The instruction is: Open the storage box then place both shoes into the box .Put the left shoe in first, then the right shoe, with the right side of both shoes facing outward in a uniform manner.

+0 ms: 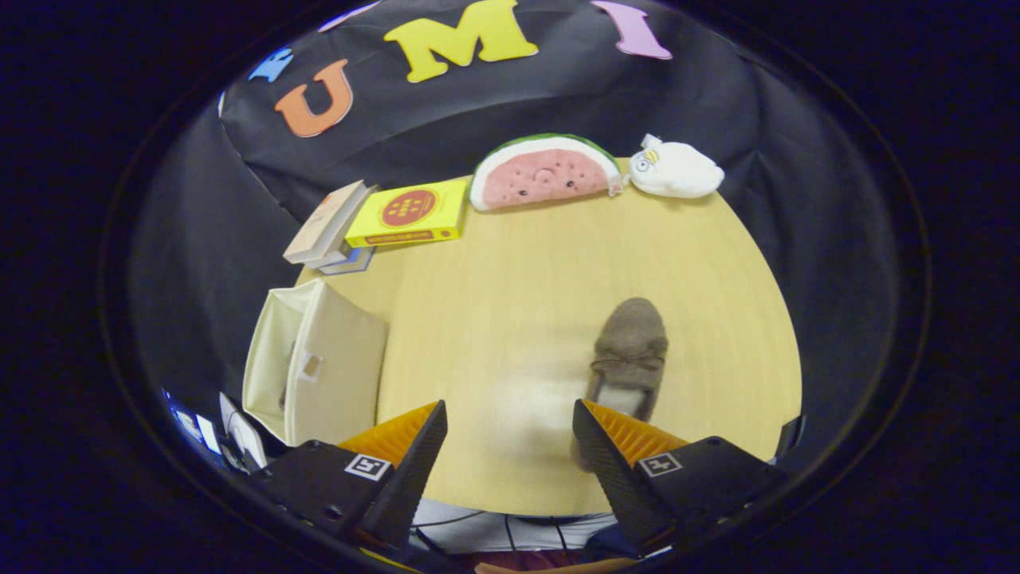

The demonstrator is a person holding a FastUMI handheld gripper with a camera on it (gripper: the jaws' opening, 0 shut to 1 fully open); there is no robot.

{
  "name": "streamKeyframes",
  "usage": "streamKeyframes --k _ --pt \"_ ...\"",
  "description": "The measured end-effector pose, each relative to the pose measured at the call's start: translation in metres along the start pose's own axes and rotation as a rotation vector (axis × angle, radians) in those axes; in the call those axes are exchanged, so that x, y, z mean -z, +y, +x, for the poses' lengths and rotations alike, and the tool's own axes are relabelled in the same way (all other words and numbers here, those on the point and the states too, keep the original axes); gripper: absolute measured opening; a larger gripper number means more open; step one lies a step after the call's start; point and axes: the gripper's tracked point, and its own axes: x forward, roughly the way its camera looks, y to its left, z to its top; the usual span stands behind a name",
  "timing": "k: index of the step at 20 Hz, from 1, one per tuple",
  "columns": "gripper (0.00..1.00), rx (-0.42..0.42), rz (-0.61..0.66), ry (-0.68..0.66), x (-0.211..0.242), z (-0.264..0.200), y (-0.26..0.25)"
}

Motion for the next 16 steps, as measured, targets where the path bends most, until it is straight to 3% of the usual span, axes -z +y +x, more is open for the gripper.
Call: streamKeyframes --k 6,11,14,16 --pt "0.96 0.115 0.054 0.071 0.011 0.030 -0.086" --pt "0.96 0.157 0.108 0.153 0.028 0.068 -0.124" --pt "0.91 0.188 0.125 0.189 0.035 0.087 -0.137" --pt "0.76 0.190 0.134 0.218 0.042 0.096 -0.138"
